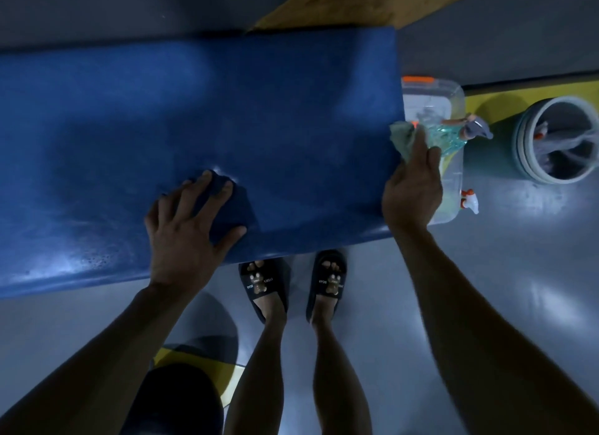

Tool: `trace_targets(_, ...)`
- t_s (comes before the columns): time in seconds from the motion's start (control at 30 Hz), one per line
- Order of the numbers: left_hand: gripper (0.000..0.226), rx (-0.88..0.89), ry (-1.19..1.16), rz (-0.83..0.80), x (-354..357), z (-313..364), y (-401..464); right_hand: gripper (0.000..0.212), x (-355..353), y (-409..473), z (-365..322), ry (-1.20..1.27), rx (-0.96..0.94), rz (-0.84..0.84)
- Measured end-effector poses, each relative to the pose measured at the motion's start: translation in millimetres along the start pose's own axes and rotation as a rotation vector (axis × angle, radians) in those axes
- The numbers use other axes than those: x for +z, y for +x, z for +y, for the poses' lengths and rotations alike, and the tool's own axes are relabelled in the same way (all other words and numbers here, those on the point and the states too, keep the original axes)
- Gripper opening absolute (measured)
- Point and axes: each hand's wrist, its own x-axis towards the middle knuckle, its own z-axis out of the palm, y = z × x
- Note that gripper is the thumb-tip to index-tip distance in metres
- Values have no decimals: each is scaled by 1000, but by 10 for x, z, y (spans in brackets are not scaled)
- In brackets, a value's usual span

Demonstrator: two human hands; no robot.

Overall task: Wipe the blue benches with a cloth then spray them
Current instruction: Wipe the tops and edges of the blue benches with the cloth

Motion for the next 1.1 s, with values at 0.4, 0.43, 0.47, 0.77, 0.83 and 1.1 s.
trace_targets(0.4,71,-26,23,-72,-76,20,62,63,110,-169,-598,-136,-1009,-151)
trace_targets(0.43,72,-26,26,-84,-96,26,65,65,66,46,-389,-164,-900,-123)
trace_targets(0.47,72,-26,33,-101,-121,34,71,64,10,244,-186,-169,-756,-90)
trace_targets(0.77,95,80,54,-126,-428,-97,418,54,98,49,-332,64,65,49)
trace_targets(0.83,106,53,61,-169,-421,-90,517,54,162,-202,-731,86,-182,71)
trace_targets(1.1,106,-2,14,-197,-379,-89,499,59,93,-65,-661,-88,-930,-124)
